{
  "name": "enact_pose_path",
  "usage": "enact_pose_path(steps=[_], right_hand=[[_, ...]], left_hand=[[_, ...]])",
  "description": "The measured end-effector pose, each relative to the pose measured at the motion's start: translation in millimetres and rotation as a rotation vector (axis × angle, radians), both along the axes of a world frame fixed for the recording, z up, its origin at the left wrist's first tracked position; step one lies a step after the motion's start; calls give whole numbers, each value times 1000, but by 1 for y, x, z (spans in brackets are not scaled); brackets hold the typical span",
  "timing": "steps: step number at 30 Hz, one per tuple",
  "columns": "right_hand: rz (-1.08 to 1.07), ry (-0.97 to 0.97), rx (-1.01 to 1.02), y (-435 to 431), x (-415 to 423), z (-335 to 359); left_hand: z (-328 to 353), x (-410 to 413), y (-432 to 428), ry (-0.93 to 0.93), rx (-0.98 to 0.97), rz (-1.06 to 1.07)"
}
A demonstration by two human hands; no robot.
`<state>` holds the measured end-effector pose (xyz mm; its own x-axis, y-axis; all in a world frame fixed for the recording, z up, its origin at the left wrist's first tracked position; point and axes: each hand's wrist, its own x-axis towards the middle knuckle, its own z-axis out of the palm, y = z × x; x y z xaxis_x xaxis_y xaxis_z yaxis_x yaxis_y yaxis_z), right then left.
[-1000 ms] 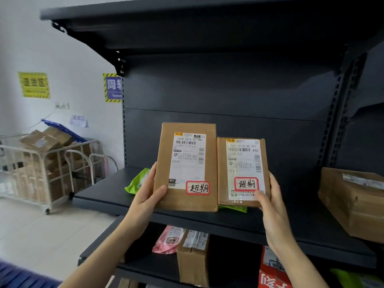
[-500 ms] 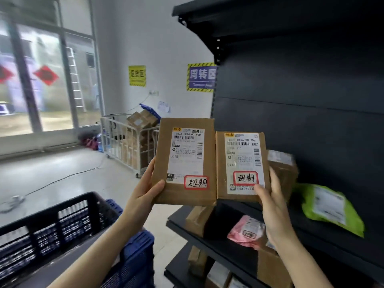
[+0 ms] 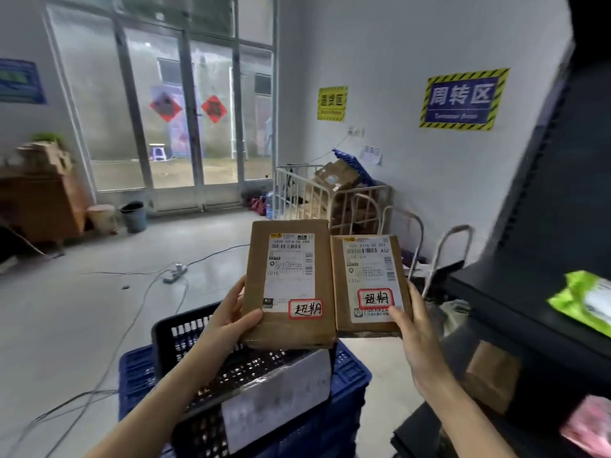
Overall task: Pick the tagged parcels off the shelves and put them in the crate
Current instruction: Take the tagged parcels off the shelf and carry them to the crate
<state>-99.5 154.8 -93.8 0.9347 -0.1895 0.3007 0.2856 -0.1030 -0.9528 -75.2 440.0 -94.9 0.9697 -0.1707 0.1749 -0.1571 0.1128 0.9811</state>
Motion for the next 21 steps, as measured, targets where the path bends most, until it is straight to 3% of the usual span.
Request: enact_pose_path(steps=[10,21], right_hand=[[155,156,16,110,75,-40],[273,279,-40,140,160,-86]], left_hand=[[-42,39,113,128,85,120],[-89,85,147,262,199,161]])
